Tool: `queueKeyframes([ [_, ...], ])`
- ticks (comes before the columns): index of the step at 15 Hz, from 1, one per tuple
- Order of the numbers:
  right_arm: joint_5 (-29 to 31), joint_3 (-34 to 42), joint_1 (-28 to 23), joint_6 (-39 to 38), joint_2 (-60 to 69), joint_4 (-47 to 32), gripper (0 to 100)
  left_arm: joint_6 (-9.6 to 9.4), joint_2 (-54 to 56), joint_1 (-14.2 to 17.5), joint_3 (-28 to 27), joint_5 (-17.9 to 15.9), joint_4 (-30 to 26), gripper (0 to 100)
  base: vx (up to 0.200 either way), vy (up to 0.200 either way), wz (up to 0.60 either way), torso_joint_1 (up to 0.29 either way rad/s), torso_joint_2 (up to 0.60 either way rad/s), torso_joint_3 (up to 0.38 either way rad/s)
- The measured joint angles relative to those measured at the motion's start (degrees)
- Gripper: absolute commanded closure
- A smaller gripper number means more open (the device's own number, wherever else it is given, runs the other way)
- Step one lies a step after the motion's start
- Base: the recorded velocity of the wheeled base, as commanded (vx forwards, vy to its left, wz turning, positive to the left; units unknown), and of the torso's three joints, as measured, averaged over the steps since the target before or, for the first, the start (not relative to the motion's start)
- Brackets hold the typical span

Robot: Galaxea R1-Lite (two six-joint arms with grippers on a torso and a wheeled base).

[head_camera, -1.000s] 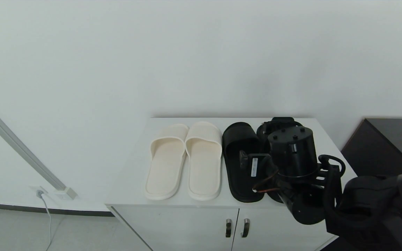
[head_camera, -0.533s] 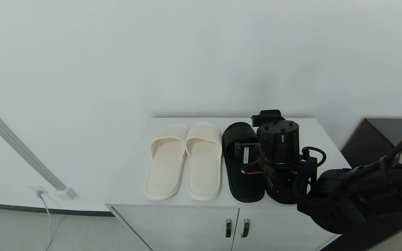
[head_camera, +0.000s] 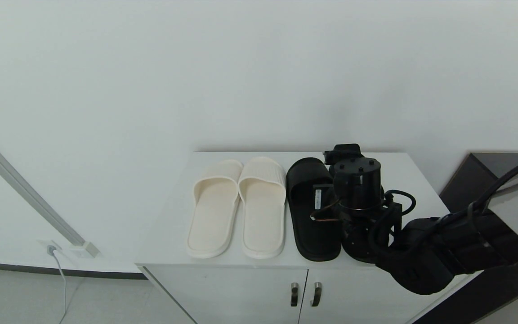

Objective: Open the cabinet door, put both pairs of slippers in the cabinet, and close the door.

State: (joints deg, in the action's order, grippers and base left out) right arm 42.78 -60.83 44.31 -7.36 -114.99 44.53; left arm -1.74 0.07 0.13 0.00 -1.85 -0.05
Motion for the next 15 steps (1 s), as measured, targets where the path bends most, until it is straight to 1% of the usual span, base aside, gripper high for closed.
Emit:
queueKeyframes([
  [5, -0.06, 0.96, 0.00, 0.15, 1.77, -0.06, 100, 0.07, 0.00, 0.05, 0.00, 0.00, 0.00, 100, 0.000, 0.000, 0.00, 0.000, 0.00, 0.000],
  [9, -1.29, 5.92, 0.26, 1.45, 7.50, -0.20, 100, 0.09, 0.00, 0.00, 0.00, 0.00, -0.02, 100, 0.000, 0.000, 0.00, 0.000, 0.00, 0.000],
  [12, -12.81, 11.08, 1.63, 1.67, 12.79, -1.26, 100, 0.09, 0.00, -0.02, 0.00, 0.00, -0.02, 100, 0.000, 0.000, 0.00, 0.000, 0.00, 0.000],
  [15, -22.17, 15.63, 2.84, 1.65, 17.55, -2.13, 100, 0.09, 0.00, 0.00, 0.00, 0.00, -0.02, 100, 0.000, 0.000, 0.00, 0.000, 0.00, 0.000],
])
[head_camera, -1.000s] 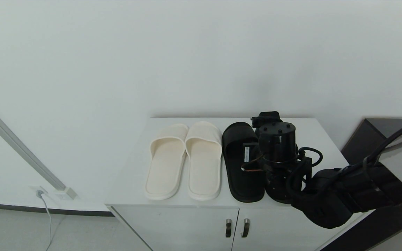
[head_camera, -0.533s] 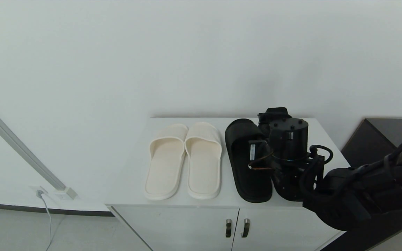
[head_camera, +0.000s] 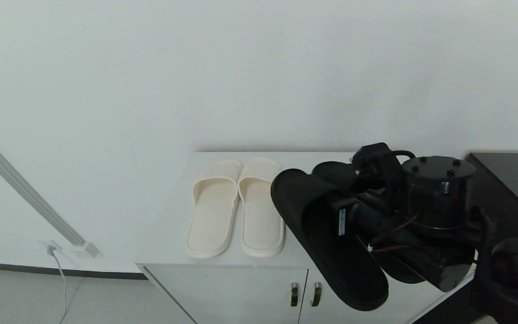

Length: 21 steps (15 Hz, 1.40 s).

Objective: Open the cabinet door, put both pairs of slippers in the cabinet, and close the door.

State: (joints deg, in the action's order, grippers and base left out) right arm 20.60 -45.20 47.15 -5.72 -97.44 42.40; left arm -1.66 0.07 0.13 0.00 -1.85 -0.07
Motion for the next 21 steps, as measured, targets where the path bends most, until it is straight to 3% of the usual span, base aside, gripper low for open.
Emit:
queueKeyframes([
  [2, -4.33, 2.73, 0.20, 0.02, 2.65, -1.40, 100, 0.00, 0.00, 0.00, 0.00, 0.00, 0.02, 100, 0.000, 0.000, 0.00, 0.000, 0.00, 0.000],
  [7, -4.53, 4.25, 0.20, 0.06, 4.91, -3.12, 100, 0.18, 0.00, 0.00, 0.00, 0.00, 0.00, 100, 0.000, 0.000, 0.00, 0.000, 0.00, 0.000],
  [21, -4.90, 6.25, 0.34, 1.93, 6.88, -3.16, 100, 0.18, 0.00, -0.04, 0.00, -0.02, 0.02, 100, -0.200, 0.000, 0.00, 0.000, 0.00, 0.003],
])
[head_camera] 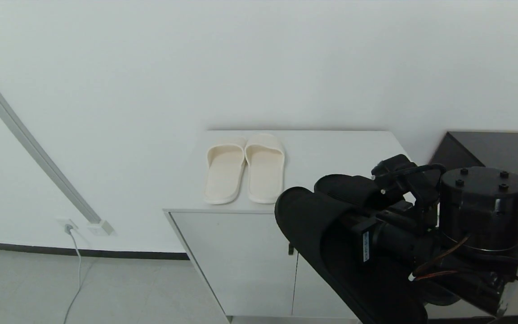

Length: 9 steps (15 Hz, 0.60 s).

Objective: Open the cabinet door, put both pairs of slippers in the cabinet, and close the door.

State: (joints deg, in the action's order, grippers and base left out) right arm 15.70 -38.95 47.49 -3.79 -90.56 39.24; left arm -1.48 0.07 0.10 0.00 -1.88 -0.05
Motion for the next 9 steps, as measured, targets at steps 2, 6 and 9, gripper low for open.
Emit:
queueKeyframes([
  [2, 0.02, 0.04, 0.02, 0.02, 0.21, 0.00, 100, -0.02, 0.00, 0.04, 0.00, 0.02, -0.02, 100, -0.200, 0.000, 0.00, 0.000, 0.00, 0.007],
  [6, -0.07, 0.20, 0.02, 0.07, 0.57, 0.00, 100, -0.02, 0.00, 0.04, 0.00, 0.00, -0.02, 100, 0.000, 0.000, 0.00, 0.000, 0.00, 0.000],
  [9, -0.57, 0.45, 0.05, 0.05, 0.60, -0.02, 100, -0.02, 0.00, 0.04, 0.00, 0.02, 0.00, 100, 0.000, 0.000, 0.00, 0.000, 0.00, 0.000],
])
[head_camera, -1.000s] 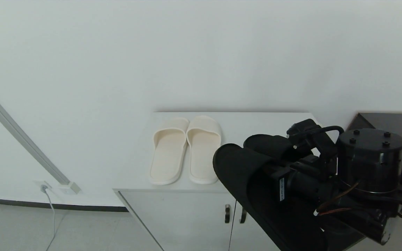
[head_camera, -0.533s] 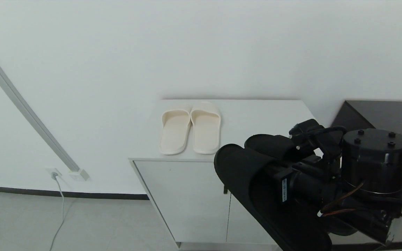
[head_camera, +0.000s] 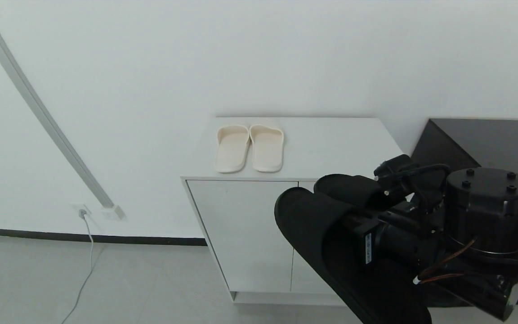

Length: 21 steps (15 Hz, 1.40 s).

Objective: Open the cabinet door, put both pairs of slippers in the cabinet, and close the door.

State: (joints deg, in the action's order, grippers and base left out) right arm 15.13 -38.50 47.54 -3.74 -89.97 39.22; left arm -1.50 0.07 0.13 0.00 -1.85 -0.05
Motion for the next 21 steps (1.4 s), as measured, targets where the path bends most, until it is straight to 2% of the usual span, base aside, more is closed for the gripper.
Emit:
queueKeyframes([
  [15, 0.06, 0.96, 0.94, 0.07, -0.06, 0.00, 100, 0.00, 0.00, 0.05, 0.00, 0.02, -0.02, 100, 0.000, 0.000, 0.00, 0.000, 0.00, 0.000],
  [21, 0.11, 1.46, 1.22, 0.05, -0.02, 0.06, 100, 0.20, 0.00, 0.00, 0.00, 0.29, 0.02, 100, 0.000, 0.000, 0.00, -0.162, 0.38, 0.219],
])
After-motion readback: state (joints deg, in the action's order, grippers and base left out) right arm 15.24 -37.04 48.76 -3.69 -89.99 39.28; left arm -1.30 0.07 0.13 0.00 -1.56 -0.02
